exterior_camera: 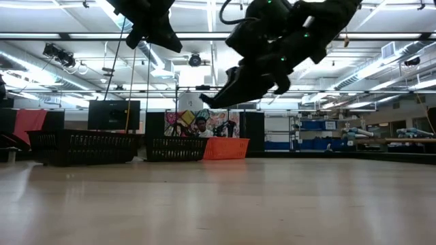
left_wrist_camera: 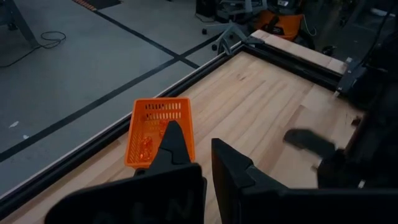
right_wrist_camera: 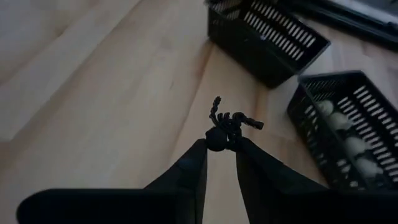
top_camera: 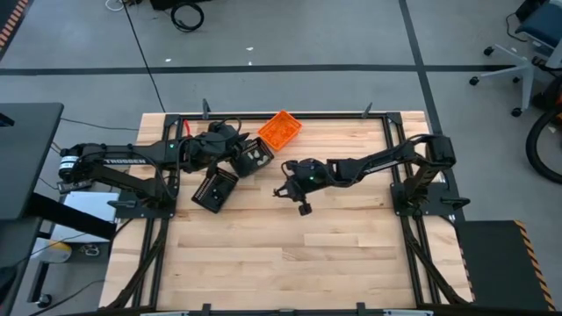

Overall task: Sort Halloween decoration
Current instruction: Put the black voodoo toy into the bottom black bin

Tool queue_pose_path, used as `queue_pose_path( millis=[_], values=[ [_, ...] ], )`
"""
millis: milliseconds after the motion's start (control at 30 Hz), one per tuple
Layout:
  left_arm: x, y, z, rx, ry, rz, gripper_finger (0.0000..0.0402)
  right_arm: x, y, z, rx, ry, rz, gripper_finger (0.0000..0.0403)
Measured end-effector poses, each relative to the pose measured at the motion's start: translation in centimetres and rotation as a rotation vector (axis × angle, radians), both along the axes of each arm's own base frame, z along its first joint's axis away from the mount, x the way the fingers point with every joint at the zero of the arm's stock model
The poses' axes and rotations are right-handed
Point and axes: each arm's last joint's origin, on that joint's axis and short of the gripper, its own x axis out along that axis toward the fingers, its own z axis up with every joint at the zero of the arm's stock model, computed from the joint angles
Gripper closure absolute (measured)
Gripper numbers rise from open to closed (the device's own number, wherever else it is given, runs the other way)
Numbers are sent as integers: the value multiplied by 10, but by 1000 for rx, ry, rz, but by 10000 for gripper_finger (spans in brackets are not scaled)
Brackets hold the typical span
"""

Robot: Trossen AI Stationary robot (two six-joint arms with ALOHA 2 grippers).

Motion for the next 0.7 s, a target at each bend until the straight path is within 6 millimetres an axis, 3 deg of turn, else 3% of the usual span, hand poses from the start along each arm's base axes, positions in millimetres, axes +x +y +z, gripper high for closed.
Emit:
queue_pose_path(
  millis=[400,700],
  values=[
    [0,0,0,0,-3,0,402,59,-2,-12,48,-134,-22,316],
    [0,0,1,0,-6,0,402,115,-2,-23,171,-287,-25,316]
  ],
)
